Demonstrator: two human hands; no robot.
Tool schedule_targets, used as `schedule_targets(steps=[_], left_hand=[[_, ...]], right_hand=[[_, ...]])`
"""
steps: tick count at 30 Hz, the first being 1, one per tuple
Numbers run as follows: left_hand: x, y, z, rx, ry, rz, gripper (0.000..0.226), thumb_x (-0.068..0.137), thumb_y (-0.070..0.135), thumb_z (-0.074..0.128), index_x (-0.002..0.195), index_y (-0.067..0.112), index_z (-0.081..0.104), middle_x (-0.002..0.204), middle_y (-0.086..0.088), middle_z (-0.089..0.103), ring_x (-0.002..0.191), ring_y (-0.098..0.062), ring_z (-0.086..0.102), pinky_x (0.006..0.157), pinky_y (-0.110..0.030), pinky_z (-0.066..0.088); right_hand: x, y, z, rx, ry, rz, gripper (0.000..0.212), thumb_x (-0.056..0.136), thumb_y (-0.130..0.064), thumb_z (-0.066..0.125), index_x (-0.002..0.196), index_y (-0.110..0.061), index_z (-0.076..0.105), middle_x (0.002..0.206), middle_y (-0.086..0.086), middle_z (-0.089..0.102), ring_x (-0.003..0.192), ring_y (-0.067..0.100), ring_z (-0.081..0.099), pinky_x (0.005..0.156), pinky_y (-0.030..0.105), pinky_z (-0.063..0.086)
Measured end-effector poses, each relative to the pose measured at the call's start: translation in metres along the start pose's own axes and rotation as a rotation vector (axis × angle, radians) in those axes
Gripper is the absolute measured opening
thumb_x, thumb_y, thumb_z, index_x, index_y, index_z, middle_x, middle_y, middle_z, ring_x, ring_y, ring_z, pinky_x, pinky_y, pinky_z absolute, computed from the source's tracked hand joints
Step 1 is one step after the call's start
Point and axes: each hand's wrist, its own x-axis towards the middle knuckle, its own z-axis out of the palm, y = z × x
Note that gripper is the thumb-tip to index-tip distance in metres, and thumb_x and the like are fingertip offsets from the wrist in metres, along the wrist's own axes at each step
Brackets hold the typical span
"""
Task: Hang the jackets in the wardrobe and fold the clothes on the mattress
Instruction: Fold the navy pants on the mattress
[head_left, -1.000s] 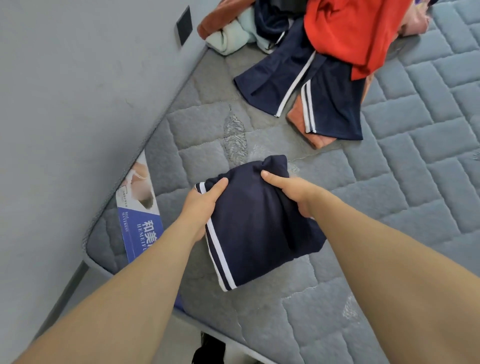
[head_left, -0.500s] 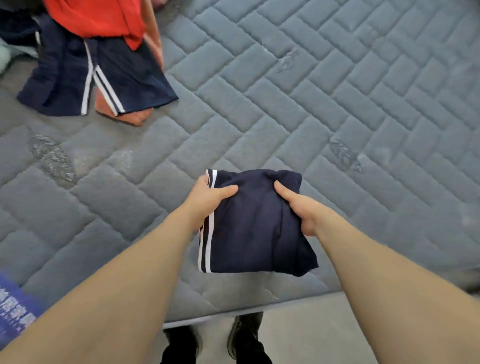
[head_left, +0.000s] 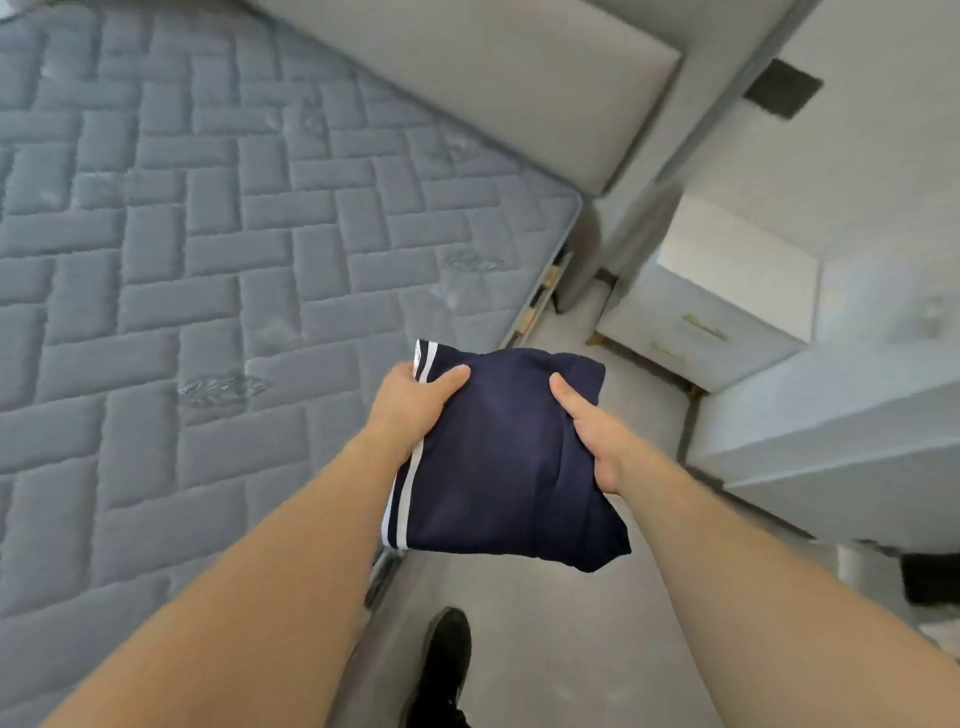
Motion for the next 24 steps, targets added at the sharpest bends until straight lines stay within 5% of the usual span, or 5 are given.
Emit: schedule_targets(steps=[4, 7, 12, 16, 24], left_hand=[[-0.025, 0.081, 0.123, 0.072, -0.345, -0.044, 0.046, 0.075, 0.049, 0.083, 0.108, 0.019, 0.07, 0.095, 0.003, 0.078, 0.086, -0.018, 0.075, 0.074, -0.033, 0.06], [-0.04, 0.124, 0.197, 0.147, -0.52, -0.042, 0.041, 0.079, 0.044, 0.081, 0.109, 0.017, 0.072, 0.099, -0.001, 0.077, 0.089, -0.019, 0.075, 0.069, -0.03, 0.06], [-0.073, 0.183, 0.339, 0.349, -0.597, 0.116, 0.031, 0.082, 0.035, 0.079, 0.103, 0.013, 0.072, 0.093, -0.001, 0.077, 0.084, -0.018, 0.075, 0.075, -0.034, 0.06], [-0.099, 0.224, 0.44, 0.461, -0.705, 0.296, 0.025, 0.081, 0.039, 0.075, 0.094, 0.019, 0.068, 0.084, 0.005, 0.076, 0.074, -0.013, 0.073, 0.06, -0.025, 0.055], [-0.192, 0.297, 0.645, 0.492, -1.094, 0.485, 0.022, 0.087, 0.034, 0.068, 0.1, 0.016, 0.067, 0.097, -0.001, 0.075, 0.088, -0.021, 0.072, 0.082, -0.041, 0.06]], right_hand=[[-0.062, -0.038, -0.129, 0.257, 0.148, -0.131, 0.068, 0.063, -0.066, 0.078, 0.113, -0.021, 0.07, 0.1, 0.0, 0.076, 0.086, 0.019, 0.074, 0.063, 0.029, 0.058], [-0.099, -0.052, -0.194, 0.356, 0.249, -0.18, 0.069, 0.065, -0.065, 0.079, 0.114, -0.018, 0.069, 0.102, 0.001, 0.076, 0.091, 0.022, 0.074, 0.078, 0.036, 0.058], [-0.16, -0.059, -0.299, 0.552, 0.388, -0.254, 0.071, 0.068, -0.067, 0.076, 0.116, -0.015, 0.069, 0.108, 0.002, 0.075, 0.103, 0.026, 0.07, 0.099, 0.044, 0.051], [-0.201, -0.07, -0.37, 0.674, 0.54, -0.322, 0.069, 0.072, -0.065, 0.074, 0.118, -0.014, 0.067, 0.108, 0.004, 0.074, 0.103, 0.026, 0.069, 0.099, 0.044, 0.051], [-0.307, -0.089, -0.501, 0.918, 0.901, -0.534, 0.055, 0.08, -0.052, 0.075, 0.12, -0.015, 0.068, 0.109, 0.005, 0.074, 0.1, 0.027, 0.071, 0.092, 0.043, 0.054]])
